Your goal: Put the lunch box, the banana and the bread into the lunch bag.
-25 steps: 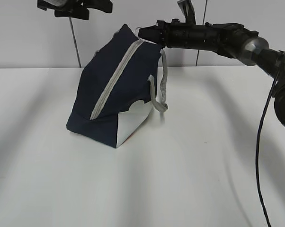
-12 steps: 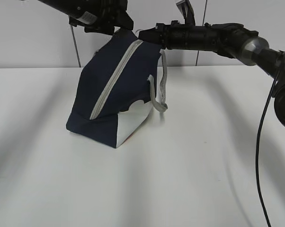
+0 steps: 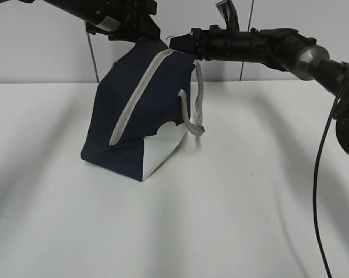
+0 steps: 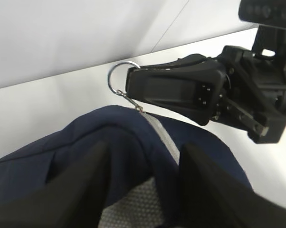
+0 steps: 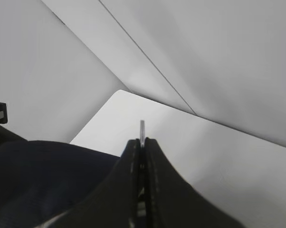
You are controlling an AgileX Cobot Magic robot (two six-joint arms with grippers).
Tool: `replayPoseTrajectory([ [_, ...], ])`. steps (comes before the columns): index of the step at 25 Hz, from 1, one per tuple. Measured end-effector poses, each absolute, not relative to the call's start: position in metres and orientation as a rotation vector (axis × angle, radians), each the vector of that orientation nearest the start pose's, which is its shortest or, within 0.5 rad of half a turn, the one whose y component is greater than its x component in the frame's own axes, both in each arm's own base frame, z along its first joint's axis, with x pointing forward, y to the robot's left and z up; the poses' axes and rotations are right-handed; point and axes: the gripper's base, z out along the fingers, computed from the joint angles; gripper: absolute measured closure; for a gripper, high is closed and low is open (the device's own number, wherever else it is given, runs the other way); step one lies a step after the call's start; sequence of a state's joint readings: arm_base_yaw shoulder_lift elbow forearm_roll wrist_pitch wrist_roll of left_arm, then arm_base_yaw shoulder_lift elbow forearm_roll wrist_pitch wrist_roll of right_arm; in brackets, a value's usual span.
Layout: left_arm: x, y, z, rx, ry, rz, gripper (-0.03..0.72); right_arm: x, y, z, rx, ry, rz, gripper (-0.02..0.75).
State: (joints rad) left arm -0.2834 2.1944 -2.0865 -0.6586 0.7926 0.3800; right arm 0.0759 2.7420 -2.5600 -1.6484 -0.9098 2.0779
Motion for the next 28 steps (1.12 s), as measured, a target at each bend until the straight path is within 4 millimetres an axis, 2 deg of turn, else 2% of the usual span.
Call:
replayPoseTrajectory([
  [2, 0.479, -0.181, 0.293, 0.430, 2.245, -0.722, 0.417, 0.575, 0.115, 0.185, -0.413, 1.778, 1.119, 0.754],
  [6, 0.479, -0.180, 0.292, 0.435, 2.249, -0.712, 0.615, 0.575, 0.115, 0.185, -0.408, 1.775, 1.123, 0.754],
  [8, 0.479, -0.180, 0.292, 0.437, 2.249, -0.709, 0.659, 0.575, 0.116, 0.186, -0.403, 1.770, 1.129, 0.754],
  [13, 0.479, -0.180, 0.292, 0.437, 2.249, -0.709, 0.666, 0.576, 0.115, 0.187, -0.380, 1.757, 1.144, 0.754],
  [19, 0.474, -0.178, 0.304, 0.459, 2.241, -0.700, 0.668, 0.581, 0.109, 0.187, -0.313, 1.756, 1.099, 0.754],
  [28, 0.471, -0.179, 0.304, 0.492, 2.256, -0.705, 0.668, 0.585, 0.104, 0.183, -0.276, 1.801, 1.021, 0.754],
])
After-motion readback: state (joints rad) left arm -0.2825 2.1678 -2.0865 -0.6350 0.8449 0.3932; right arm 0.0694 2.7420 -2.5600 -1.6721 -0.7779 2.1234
